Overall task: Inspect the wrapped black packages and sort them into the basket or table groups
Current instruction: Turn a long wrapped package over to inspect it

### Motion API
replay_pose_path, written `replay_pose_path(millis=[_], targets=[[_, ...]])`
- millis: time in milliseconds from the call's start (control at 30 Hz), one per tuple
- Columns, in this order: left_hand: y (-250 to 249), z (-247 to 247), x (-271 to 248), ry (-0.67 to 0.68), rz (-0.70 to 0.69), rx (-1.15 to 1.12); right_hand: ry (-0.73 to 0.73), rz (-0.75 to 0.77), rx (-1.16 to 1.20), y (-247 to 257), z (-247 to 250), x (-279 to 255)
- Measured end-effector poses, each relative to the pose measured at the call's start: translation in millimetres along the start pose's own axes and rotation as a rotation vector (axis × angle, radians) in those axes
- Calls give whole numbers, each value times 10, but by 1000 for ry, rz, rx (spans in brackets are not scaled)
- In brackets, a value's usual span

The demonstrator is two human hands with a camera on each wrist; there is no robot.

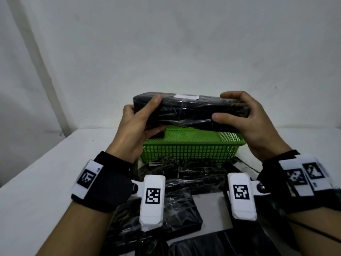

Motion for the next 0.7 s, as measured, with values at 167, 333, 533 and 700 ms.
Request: replay_pose_path(millis=[167, 333, 533, 700], targets=[[33, -42, -23, 30, -36, 41, -36, 74, -54, 25, 44, -8], [115, -61, -31, 50, -39, 75, -164, 209, -272, 39, 108, -42], [66, -6, -26, 78, 149, -90, -130, 399, -279, 191, 147, -58], [151, 8, -29, 62, 95, -25, 7, 192, -82, 92, 88, -31]])
Point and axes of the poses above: each hand's wrist, its own x-axis towards the middle knuckle, its own z-axis out of the back of the hand, y = z × x, the point moved 7 cm from there along x, towards the middle knuckle, and after that the axes turned 10 degrees about -x, right-handed, at the moved point
